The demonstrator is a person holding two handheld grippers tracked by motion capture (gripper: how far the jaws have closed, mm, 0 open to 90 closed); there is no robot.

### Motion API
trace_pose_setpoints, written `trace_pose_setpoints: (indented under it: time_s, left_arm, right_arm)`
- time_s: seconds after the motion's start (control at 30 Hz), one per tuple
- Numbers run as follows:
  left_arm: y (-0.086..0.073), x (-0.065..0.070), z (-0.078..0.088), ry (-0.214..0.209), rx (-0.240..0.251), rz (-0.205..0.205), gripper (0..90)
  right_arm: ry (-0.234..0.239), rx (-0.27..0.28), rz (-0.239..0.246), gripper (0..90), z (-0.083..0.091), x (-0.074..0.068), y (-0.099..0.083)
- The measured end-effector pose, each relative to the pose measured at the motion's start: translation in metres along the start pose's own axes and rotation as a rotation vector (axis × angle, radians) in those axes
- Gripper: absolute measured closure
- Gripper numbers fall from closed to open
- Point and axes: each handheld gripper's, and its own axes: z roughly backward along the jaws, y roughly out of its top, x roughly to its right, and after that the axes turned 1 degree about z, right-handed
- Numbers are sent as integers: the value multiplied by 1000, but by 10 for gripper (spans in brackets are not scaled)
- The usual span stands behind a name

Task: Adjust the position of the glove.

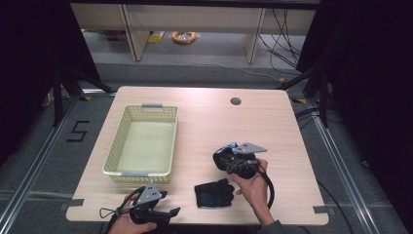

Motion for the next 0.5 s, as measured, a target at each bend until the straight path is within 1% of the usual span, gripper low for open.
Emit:
trace_pose_setpoints:
  time_s: [0.03,0.07,0.1,0.13,0.17,0.2,0.23,0.27,0.3,0.33,0.37,0.4,0.43,0.47,0.5]
  left_arm:
    - [0,0,1,-10,-5,0,267]
    - [1,-2,2,-5,-10,-27,267]
    - [1,-1,1,8,2,-16,266]
    - [1,-1,2,-14,6,-3,264]
    - [1,-2,2,-9,3,-4,263]
    - [0,-1,1,-7,8,12,262]
    - [1,-2,2,-1,10,-8,261]
    - [1,-2,2,-1,10,-8,260]
    - [1,-3,3,7,4,-15,260]
    - [1,0,2,0,24,7,260]
    - [1,-1,2,1,22,7,260]
    - [1,-1,1,-1,22,2,260]
    - [1,-1,1,-1,22,2,260]
    - [1,-2,2,-11,-1,-7,260]
    - [1,-2,2,-8,4,-5,260]
  right_arm:
    - [7,2,-8,719,3,-4,-2]
    - [11,5,-6,717,6,-7,-4]
    - [14,15,-9,716,8,-10,-7]
    - [24,18,-13,715,11,-13,-10]
    - [28,14,-17,715,14,-16,-12]
    - [33,3,-23,714,17,-20,-15]
    - [40,17,-31,714,18,-24,-17]
    - [38,16,-14,714,21,-26,-20]
    - [49,25,-26,714,23,-30,-22]
    - [54,24,-22,714,25,-33,-25]
    - [65,21,-38,713,27,-38,-27]
    - [64,18,-41,712,29,-42,-30]
    - [78,11,-73,710,31,-47,-33]
    - [84,21,-46,710,31,-47,-35]
    - [82,20,-36,709,32,-48,-37]
